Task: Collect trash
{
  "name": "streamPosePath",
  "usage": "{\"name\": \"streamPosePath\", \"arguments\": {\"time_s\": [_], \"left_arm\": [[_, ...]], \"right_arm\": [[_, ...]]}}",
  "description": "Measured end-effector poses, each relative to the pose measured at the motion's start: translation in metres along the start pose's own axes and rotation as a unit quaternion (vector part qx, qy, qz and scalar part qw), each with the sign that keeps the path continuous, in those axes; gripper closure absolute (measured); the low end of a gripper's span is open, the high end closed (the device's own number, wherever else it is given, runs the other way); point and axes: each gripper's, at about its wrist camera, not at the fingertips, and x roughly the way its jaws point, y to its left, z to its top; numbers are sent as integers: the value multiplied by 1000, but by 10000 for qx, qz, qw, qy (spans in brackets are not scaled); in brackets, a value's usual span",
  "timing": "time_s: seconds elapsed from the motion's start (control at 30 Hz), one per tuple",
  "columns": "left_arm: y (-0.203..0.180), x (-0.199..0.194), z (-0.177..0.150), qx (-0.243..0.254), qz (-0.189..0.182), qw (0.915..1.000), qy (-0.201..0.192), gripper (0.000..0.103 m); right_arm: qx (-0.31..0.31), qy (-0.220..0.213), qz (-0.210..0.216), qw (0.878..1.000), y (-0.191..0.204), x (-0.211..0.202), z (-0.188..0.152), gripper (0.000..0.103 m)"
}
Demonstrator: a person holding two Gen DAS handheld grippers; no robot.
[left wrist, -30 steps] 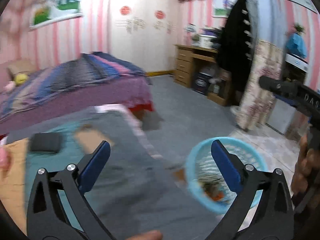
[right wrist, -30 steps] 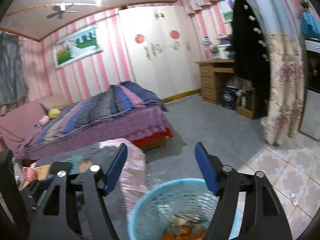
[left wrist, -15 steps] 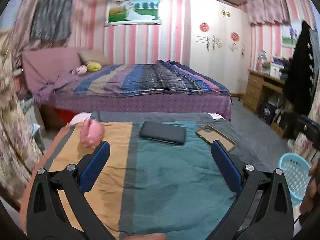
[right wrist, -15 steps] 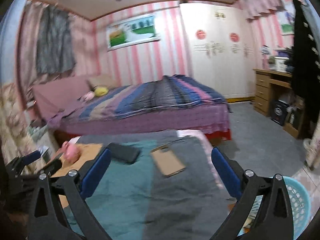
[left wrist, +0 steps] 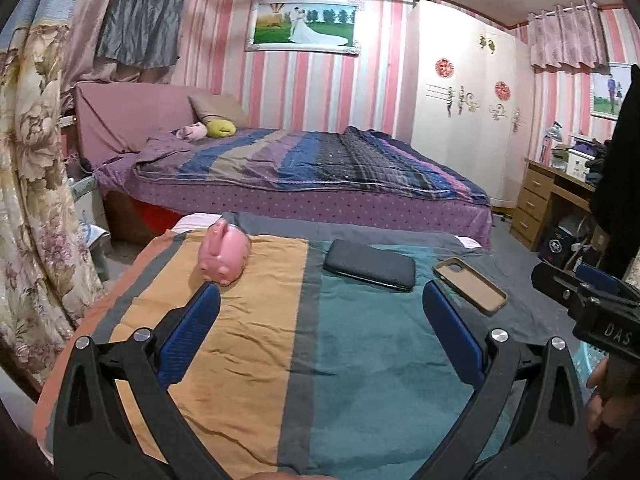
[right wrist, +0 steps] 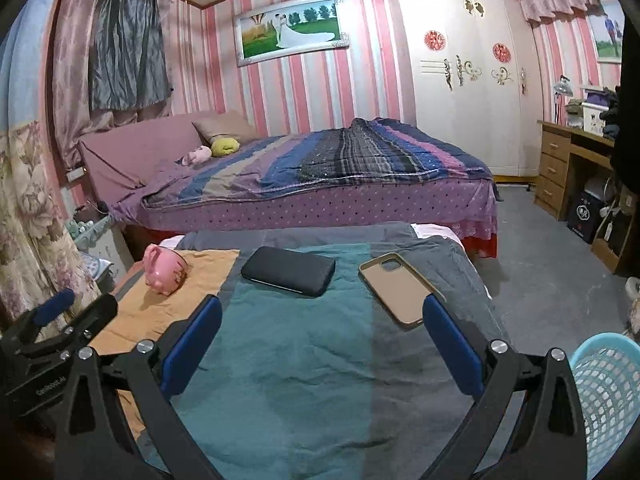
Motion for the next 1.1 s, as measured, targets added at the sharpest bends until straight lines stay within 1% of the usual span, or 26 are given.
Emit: {"name": "streamPosePath", "arguments": {"time_s": [0.1, 0.23, 0.43, 0.87, 1.1], "left_arm": [[5, 1, -1, -26, 44, 10000, 52, 5], [9, -1, -3, -77, 37, 9999, 94, 5], [4, -2, -5, -13, 43, 9999, 116, 5], [-5, 3, -10, -59, -209, 9993, 290, 5], [-10, 4, -11, -38, -304, 9990, 339, 5]], "right_arm": [[-108, -75, -43, 9999, 14, 0, -6, 5], [-325, -157, -193, 9992, 21, -5, -9, 5], [-292, -181, -205, 9992, 12, -12, -5, 5], [-153, -204, -241, 9994, -14, -19, 1, 5], [-171, -192, -222, 9994, -17, -20, 1, 5]]}}
